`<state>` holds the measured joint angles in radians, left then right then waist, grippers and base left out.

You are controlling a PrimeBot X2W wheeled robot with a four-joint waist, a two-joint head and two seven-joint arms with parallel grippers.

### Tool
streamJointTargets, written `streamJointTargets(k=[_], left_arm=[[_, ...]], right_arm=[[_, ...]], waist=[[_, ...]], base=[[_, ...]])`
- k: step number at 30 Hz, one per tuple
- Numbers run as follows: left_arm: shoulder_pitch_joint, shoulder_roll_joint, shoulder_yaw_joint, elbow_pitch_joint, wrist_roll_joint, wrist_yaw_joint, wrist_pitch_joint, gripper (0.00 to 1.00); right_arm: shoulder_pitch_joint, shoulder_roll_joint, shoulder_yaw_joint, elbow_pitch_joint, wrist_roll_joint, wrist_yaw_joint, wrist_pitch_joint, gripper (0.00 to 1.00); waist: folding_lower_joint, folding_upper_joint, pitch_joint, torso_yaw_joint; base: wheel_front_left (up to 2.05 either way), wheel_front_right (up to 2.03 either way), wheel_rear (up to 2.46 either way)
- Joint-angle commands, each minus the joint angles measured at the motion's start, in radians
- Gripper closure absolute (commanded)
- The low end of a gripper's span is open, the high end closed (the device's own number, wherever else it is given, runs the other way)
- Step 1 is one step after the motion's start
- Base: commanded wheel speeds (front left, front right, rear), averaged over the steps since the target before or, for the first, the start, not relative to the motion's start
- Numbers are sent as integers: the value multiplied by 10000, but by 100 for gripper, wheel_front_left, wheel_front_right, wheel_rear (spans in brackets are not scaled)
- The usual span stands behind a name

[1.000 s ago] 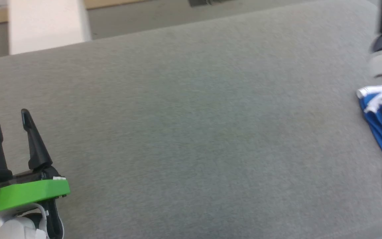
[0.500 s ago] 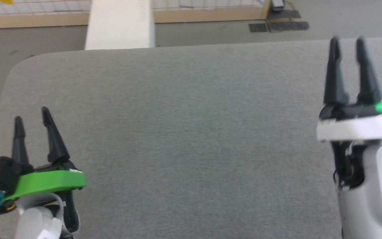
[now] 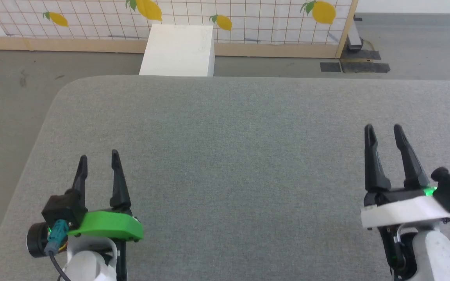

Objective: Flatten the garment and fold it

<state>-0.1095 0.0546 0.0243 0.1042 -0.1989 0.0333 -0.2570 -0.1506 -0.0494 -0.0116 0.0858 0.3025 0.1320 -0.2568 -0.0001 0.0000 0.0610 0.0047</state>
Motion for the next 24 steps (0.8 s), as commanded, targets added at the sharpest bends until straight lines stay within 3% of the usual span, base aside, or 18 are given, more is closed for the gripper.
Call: streamJointTargets(k=[1, 11, 24], left_arm=[[157, -27, -60, 64, 131, 39, -47, 0], [492, -37, -635, 485, 325, 106, -47, 0], [681, -41, -937, 713, 52, 141, -47, 0]], right_arm=[[247, -10, -35, -22, -250, -13, -48, 0], [1102, -9, -119, 178, -1046, -13, -48, 0], [1311, -9, 138, 369, -957, -13, -49, 0]], waist=[[1, 0, -89, -78], [1, 0, -120, -195], [1, 0, -87, -204]], base=[[0, 0, 0], [0, 0, 0], [0, 0, 0]])
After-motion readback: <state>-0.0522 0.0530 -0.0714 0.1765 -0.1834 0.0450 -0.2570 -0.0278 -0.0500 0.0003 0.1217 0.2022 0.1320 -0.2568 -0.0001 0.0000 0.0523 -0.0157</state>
